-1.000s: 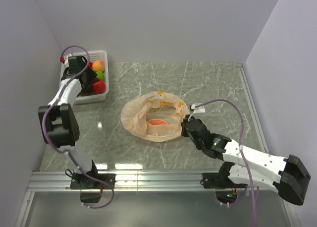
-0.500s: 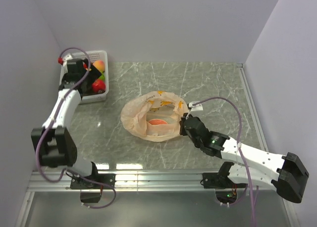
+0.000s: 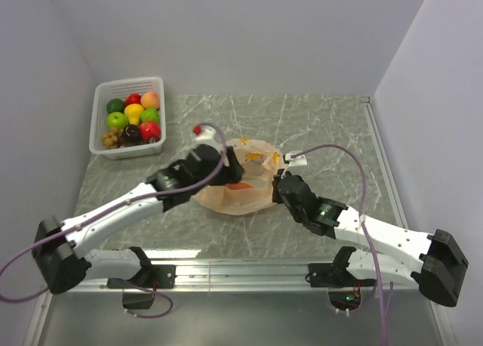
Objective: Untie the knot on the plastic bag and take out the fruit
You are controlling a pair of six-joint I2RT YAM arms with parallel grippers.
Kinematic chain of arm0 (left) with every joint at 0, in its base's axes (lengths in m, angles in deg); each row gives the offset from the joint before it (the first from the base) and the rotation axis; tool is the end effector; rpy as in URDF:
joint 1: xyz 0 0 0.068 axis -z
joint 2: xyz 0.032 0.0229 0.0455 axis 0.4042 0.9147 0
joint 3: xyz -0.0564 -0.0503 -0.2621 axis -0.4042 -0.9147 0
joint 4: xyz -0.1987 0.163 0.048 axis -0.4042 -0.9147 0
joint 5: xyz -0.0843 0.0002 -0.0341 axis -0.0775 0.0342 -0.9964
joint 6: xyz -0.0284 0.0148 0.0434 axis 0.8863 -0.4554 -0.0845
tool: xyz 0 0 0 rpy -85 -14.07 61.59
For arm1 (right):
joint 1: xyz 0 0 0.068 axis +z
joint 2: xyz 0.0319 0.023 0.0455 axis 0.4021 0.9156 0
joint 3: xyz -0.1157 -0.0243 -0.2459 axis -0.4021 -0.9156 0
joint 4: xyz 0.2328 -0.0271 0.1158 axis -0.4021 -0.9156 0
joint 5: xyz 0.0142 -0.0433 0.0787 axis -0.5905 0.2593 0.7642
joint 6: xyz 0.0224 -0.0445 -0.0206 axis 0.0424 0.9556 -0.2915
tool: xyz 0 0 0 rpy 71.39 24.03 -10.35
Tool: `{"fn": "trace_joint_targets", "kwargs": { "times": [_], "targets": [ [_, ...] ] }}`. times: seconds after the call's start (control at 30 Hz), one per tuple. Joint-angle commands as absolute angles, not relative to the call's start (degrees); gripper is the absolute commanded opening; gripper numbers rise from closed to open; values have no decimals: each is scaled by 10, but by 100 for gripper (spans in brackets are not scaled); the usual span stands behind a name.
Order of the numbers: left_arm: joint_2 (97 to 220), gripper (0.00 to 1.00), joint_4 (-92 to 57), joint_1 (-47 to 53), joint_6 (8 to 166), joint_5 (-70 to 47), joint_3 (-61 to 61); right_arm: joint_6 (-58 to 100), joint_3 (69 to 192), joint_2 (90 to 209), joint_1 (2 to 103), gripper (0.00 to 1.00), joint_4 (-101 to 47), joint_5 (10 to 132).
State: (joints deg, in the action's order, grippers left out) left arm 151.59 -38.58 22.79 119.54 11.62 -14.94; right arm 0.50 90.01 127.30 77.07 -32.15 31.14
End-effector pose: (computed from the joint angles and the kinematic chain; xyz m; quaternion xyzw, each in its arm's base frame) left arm 0.1912 -0.1891 0.3157 -0.0450 0.8598 -0.2732 0.4291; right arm 0.1476 0.1668 0.2445 -0.0511 0.8395 0.1333 0.5242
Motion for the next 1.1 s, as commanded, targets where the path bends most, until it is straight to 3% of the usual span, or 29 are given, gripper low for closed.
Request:
{"fn": "trace_joint_targets", "kwargs": {
  "times": [0.0, 0.27, 0.37, 0.6, 0.93, 1.07],
  "targets": [
    [1584, 73, -393, 299, 1216, 171, -123, 8, 903, 1253, 769, 0, -298, 293],
    [1762, 66, -409, 314, 1191, 298, -61, -7, 860, 1228, 771, 0, -276, 309],
    [1792, 69, -444, 298, 1208, 362, -56, -20, 841, 1208, 771, 0, -278, 317],
    [1719, 75, -459, 274, 1288, 460, -160, -36, 814, 1195, 784, 0, -278, 336],
    [1678, 83, -397, 250, 1329, 434, -271, -42, 827, 1231, 812, 0, -271, 357],
    [1661, 92, -396, 250, 1341, 426, -293, -41, 830, 1226, 820, 0, -269, 363]
  ]
}}
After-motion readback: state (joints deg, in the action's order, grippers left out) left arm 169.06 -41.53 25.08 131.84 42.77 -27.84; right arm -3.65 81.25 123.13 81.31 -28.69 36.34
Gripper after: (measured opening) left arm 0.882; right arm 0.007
